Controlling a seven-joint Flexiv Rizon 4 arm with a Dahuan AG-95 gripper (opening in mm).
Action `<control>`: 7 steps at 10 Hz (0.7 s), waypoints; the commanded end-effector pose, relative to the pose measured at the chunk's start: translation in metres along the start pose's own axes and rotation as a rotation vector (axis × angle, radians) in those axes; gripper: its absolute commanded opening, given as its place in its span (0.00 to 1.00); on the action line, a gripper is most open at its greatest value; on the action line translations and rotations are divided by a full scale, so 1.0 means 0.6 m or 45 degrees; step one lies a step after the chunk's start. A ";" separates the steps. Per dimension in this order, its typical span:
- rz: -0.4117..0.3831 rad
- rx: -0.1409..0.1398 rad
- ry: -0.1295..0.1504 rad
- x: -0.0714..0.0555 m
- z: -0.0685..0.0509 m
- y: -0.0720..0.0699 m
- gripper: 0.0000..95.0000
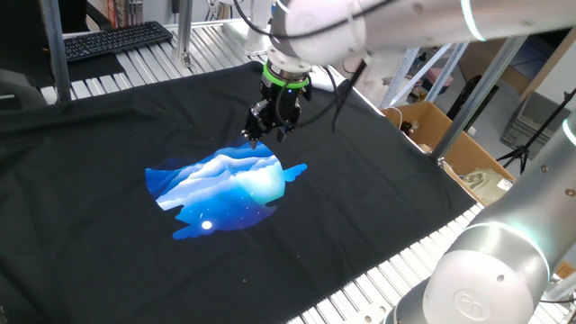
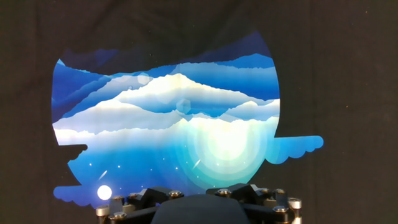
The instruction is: Grasp the moving object
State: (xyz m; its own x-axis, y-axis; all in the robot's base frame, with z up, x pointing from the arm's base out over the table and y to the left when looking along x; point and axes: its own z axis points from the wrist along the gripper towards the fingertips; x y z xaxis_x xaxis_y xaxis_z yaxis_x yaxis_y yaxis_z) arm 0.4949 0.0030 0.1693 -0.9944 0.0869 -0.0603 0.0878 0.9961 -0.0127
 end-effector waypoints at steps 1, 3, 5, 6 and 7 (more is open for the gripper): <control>0.008 0.003 -0.001 -0.003 0.001 0.001 0.00; 0.008 0.001 0.006 -0.003 0.002 0.002 0.00; 0.005 0.000 0.014 -0.004 0.007 0.005 0.00; 0.003 -0.001 0.014 -0.005 0.009 0.006 0.00; 0.002 -0.002 0.017 -0.006 0.018 0.009 0.00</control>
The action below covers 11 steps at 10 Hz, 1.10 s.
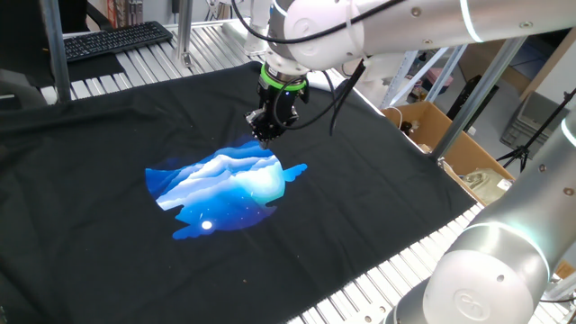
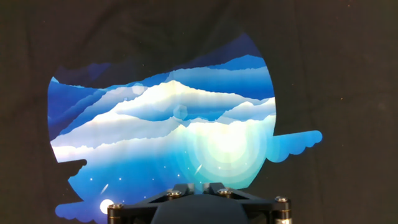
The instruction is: Grasp the moving object
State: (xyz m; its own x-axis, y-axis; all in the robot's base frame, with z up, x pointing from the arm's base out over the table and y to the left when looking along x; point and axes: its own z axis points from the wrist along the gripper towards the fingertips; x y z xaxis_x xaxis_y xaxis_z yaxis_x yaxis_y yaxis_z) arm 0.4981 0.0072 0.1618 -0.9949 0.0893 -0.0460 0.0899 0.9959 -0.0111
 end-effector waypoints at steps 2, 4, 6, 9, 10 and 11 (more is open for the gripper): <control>-0.002 -0.009 0.012 -0.004 0.022 0.008 0.00; 0.000 -0.012 0.012 -0.004 0.043 0.014 0.00; -0.002 -0.020 0.014 -0.006 0.066 0.020 0.00; -0.009 -0.025 0.013 -0.006 0.102 0.026 0.00; -0.003 -0.026 0.013 -0.007 0.117 0.028 0.00; 0.001 -0.025 0.014 -0.007 0.129 0.029 0.00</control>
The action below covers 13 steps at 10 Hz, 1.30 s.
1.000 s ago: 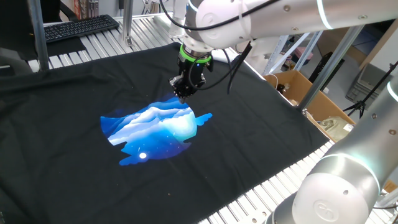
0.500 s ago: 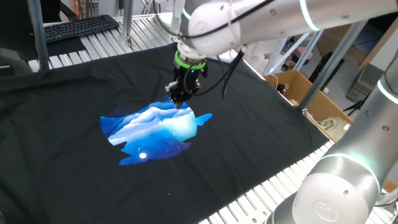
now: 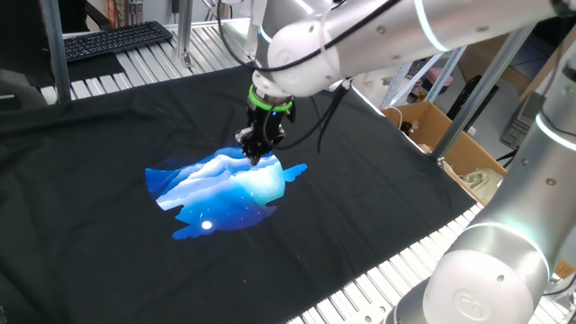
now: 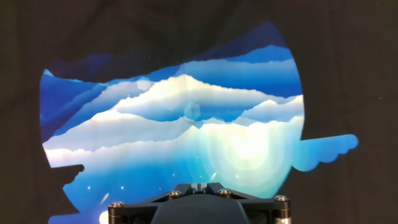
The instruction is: Grasp the moving object
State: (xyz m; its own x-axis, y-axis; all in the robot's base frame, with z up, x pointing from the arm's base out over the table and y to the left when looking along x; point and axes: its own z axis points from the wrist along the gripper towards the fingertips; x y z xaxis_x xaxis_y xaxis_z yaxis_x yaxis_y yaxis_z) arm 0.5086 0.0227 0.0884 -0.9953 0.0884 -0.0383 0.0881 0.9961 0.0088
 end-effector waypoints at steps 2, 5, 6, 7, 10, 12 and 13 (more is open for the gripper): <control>0.012 0.003 0.003 0.002 0.029 0.001 0.00; 0.026 0.006 0.004 0.003 0.046 0.000 0.00; 0.028 0.005 0.004 0.004 0.048 0.000 0.00; 0.028 0.005 0.004 0.004 0.051 0.000 0.00; 0.041 0.012 -0.001 0.005 0.051 0.000 0.00; 0.043 0.012 0.002 0.005 0.051 0.000 0.00; 0.051 0.012 0.003 0.006 0.051 0.000 0.00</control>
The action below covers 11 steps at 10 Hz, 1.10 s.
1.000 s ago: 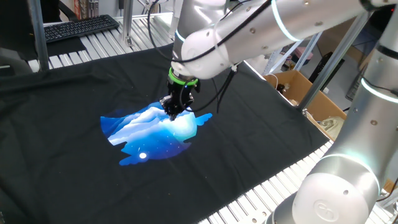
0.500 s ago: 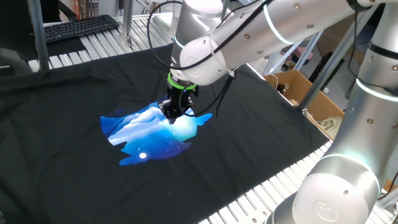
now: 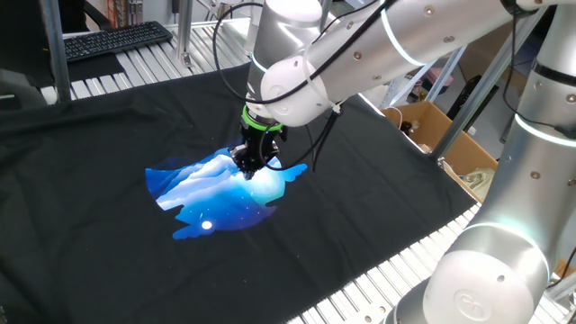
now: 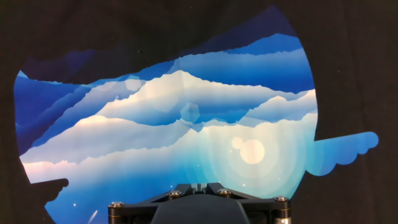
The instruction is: Grasp the moving object
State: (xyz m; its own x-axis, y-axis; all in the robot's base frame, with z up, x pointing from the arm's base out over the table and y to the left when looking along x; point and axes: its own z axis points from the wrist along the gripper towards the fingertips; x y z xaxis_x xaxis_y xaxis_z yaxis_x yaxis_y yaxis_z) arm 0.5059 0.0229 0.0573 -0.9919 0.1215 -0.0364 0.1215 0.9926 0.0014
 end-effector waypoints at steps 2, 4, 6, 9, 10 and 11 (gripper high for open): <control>0.016 0.003 0.010 -0.001 0.000 0.000 0.00; 0.026 0.009 0.027 -0.001 0.000 0.000 0.00; 0.033 0.014 0.041 0.000 0.000 0.000 0.00; 0.034 0.017 0.055 0.000 0.000 0.000 0.00; 0.036 0.018 0.053 0.000 0.000 0.000 0.00; 0.038 0.020 0.049 0.000 0.000 0.000 0.00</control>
State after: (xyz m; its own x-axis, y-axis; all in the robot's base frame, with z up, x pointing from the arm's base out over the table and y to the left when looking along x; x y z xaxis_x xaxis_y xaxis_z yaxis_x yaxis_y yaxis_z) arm 0.5068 0.0234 0.0571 -0.9883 0.1523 0.0036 0.1523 0.9883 -0.0125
